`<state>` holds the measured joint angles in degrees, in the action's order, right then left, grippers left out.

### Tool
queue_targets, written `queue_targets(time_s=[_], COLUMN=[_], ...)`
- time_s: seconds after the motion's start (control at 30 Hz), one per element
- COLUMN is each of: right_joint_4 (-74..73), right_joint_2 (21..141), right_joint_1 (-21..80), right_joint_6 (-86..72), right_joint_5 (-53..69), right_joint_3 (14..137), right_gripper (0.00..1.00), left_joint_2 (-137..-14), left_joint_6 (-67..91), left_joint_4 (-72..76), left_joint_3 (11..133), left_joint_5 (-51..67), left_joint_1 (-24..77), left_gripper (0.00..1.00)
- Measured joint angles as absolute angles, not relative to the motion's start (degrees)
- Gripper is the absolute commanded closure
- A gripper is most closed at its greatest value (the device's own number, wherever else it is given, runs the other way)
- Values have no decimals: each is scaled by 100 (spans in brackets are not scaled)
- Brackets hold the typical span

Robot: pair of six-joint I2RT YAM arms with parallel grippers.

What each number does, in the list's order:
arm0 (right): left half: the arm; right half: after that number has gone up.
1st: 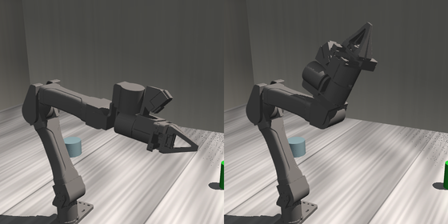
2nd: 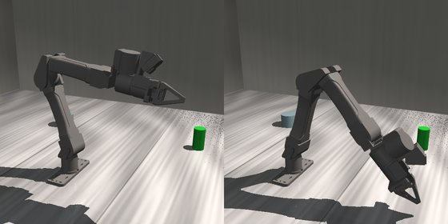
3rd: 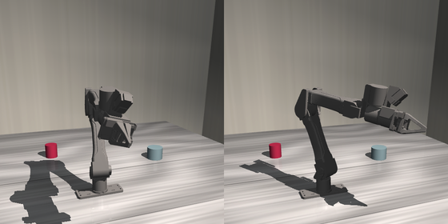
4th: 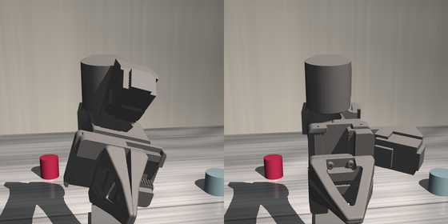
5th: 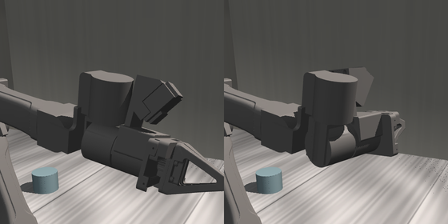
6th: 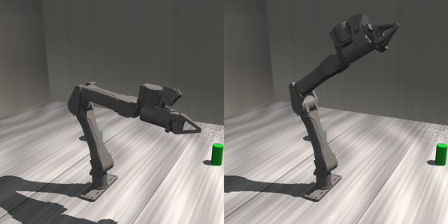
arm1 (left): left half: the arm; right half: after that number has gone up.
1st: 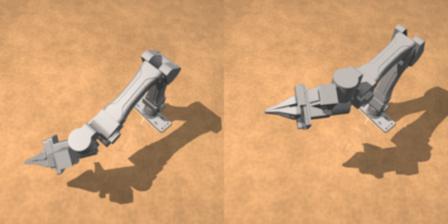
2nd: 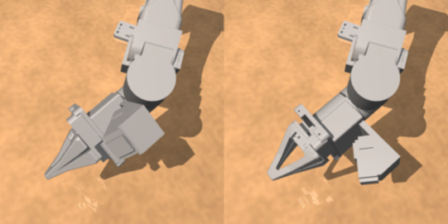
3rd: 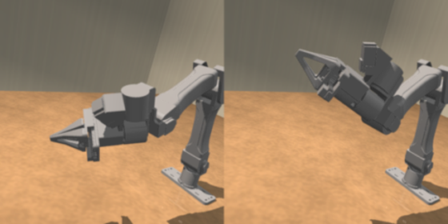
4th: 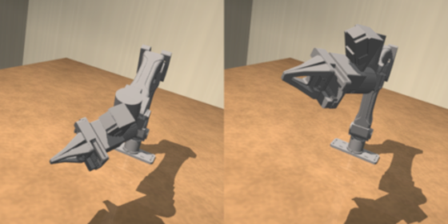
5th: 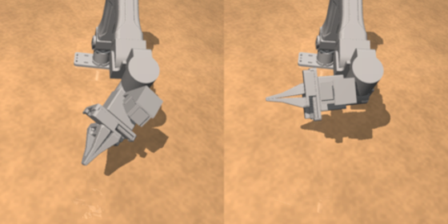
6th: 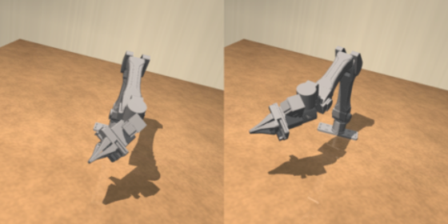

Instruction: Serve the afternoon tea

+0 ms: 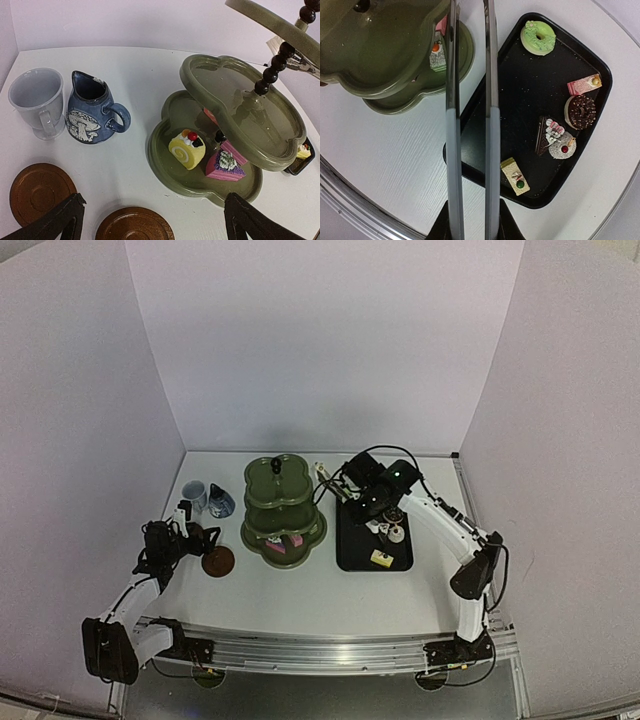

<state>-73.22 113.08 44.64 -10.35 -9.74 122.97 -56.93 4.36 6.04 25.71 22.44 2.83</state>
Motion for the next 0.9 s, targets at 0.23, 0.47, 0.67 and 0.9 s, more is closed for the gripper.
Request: queue_targets(time_s=[0.23, 0.47, 0.67, 0.9], right_joint_4=[-7330, -7273, -7168, -7096], right_joint_2=[11653, 11653, 11686, 11932], right_joint_1=[4464, 4466, 4483, 4554], right_joint_6=[-918, -812, -770, -743], right_joint_5=[-633, -390, -226, -145], right_joint_3=[12514, 12510, 12510, 12512], right_gripper=[100, 100, 99, 91], left_joint_2=[-5693, -5693, -5693, -5693], left_joint_6=[434, 434, 434, 434], left_joint_4=[604, 604, 604, 604], left_joint_3=[2571, 2571, 2571, 2571], left_joint_5=[2259, 2270, 2281, 2281], left_joint_1=[283, 283, 283, 283], left_gripper=[2, 2, 2, 2])
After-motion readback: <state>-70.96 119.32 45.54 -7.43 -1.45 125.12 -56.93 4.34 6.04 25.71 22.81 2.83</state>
